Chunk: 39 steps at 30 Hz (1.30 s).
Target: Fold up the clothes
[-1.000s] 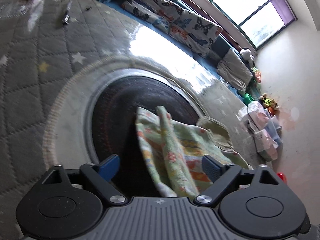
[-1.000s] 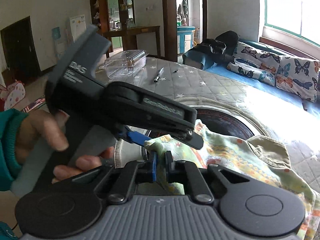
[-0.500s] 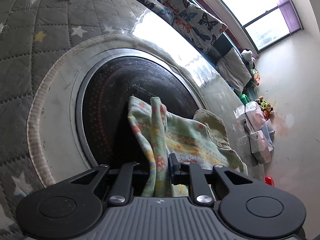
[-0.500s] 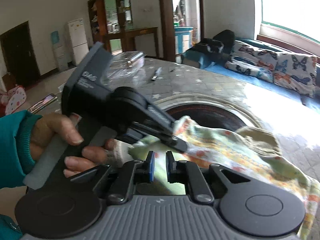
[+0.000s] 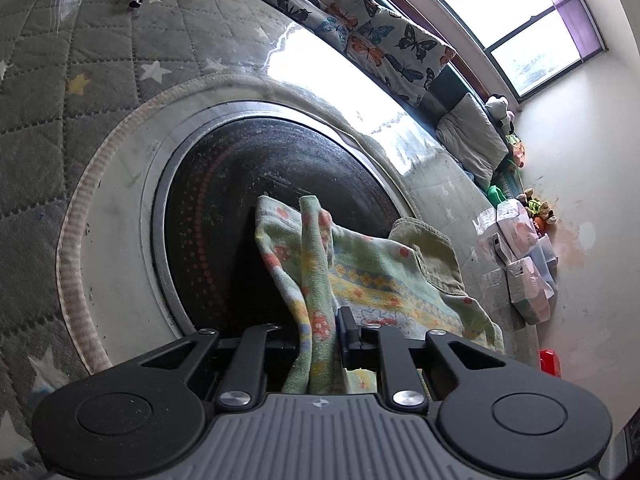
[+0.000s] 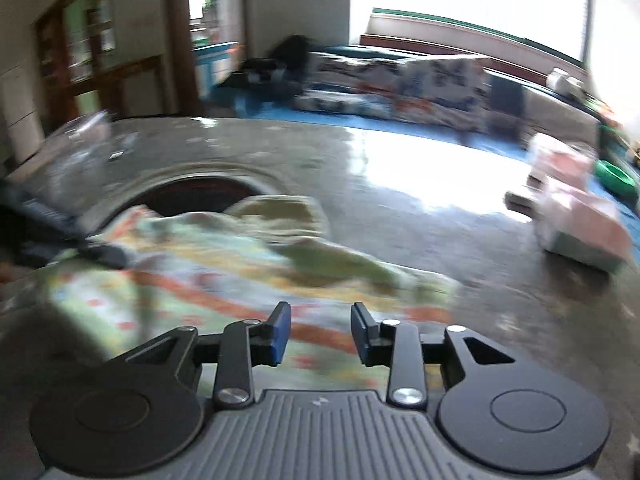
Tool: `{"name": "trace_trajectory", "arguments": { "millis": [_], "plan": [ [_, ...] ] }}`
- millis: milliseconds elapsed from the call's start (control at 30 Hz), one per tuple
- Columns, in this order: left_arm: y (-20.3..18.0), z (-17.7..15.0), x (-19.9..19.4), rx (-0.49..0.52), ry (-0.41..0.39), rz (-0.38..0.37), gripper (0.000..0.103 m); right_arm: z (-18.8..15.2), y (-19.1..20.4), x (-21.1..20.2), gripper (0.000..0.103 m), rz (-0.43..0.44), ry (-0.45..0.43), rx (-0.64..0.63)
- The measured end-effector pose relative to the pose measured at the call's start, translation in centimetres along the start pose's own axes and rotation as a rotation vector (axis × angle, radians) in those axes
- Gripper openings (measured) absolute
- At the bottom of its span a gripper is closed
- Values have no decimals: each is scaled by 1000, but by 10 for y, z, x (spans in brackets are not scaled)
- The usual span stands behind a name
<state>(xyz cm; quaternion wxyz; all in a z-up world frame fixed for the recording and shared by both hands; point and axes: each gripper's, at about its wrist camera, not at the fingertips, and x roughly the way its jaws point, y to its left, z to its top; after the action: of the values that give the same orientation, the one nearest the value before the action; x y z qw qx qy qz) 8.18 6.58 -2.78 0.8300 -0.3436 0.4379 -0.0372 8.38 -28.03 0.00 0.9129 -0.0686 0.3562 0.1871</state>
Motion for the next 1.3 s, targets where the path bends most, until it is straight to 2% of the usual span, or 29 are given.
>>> {"name": "trace_trajectory", "arguments": {
  "millis": [67,233,500,567,633,733,1033,1300],
  "plan": [
    [-1,0,0,6,-1,5,18,-3,-19,4,42,-50,-4,43],
    [-3,1,2,20,-5,20,18,-9,-47,14,45,-100,15,125],
    [-7,2,3,44,-9,39,18,-15,-58,24,44,-57,20,205],
    [-8,2,3,49,-10,44,18,-15,-56,24,35,-48,16,204],
    [-9,2,3,58,-14,50,18,-14,-52,23,22,-29,17,208],
    [-11,2,3,75,-21,61,18,-14,-48,20,10,-27,4,207],
    [-31,7,-5,155,-52,35,11,-5,-46,-7,7,-46,-69,190],
    [-72,4,1,245,-48,-8,11,4,-58,-33,6,-111,-114,176]
  ]
}}
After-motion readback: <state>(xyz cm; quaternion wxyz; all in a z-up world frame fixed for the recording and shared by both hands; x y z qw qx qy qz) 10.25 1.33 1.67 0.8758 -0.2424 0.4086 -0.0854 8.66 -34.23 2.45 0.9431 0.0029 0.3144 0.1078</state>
